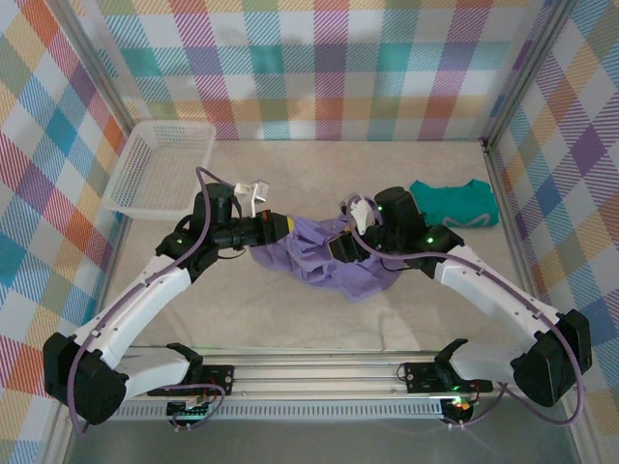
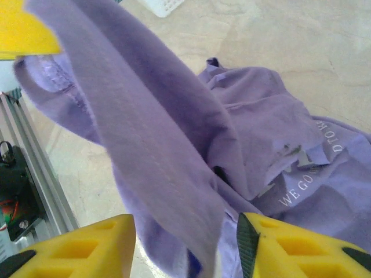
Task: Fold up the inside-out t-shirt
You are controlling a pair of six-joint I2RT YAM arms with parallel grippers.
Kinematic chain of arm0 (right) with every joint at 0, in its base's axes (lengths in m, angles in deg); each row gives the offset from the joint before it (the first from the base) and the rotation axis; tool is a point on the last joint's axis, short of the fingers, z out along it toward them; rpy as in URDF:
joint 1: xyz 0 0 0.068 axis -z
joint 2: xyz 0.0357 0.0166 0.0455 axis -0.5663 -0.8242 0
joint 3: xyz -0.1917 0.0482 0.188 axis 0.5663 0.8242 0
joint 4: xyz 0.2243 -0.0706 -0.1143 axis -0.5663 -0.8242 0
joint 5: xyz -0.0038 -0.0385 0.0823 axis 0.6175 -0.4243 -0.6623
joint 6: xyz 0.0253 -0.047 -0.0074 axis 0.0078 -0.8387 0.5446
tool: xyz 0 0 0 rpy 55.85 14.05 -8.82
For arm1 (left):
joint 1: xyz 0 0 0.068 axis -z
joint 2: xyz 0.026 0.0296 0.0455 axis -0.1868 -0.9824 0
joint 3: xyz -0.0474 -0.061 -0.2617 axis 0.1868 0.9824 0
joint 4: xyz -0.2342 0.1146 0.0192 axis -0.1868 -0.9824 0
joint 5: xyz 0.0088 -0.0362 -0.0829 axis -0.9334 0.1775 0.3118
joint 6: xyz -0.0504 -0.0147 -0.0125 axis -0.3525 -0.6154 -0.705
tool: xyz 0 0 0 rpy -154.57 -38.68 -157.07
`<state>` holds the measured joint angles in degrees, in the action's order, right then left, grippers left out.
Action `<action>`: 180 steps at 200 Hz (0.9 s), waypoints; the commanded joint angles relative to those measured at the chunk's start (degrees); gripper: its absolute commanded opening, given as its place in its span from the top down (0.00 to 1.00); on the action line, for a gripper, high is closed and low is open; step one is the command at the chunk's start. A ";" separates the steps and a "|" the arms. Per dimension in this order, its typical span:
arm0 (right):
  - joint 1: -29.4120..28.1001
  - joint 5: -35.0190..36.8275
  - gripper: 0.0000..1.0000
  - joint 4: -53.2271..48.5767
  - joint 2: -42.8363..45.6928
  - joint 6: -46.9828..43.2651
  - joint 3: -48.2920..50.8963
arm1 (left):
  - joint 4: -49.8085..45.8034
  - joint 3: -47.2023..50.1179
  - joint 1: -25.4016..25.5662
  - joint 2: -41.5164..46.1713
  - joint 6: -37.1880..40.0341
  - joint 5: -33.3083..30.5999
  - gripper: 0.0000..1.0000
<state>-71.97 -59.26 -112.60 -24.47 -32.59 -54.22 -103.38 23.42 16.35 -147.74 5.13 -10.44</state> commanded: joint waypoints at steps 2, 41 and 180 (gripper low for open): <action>-0.88 2.58 0.48 -0.99 -2.37 1.12 -1.01 | -0.20 -1.90 -0.48 0.66 1.34 -0.06 1.00; -0.93 1.35 0.45 2.26 -4.23 7.80 2.35 | -0.05 -2.34 -0.54 0.42 1.17 -0.37 1.00; 4.19 -31.34 0.95 24.99 -0.80 -0.23 7.73 | -13.00 -3.28 -2.08 -2.98 -0.63 -21.77 0.85</action>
<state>-68.91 -85.25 -89.94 -25.19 -29.48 -46.59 -110.83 22.37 15.06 -152.28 1.30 -22.83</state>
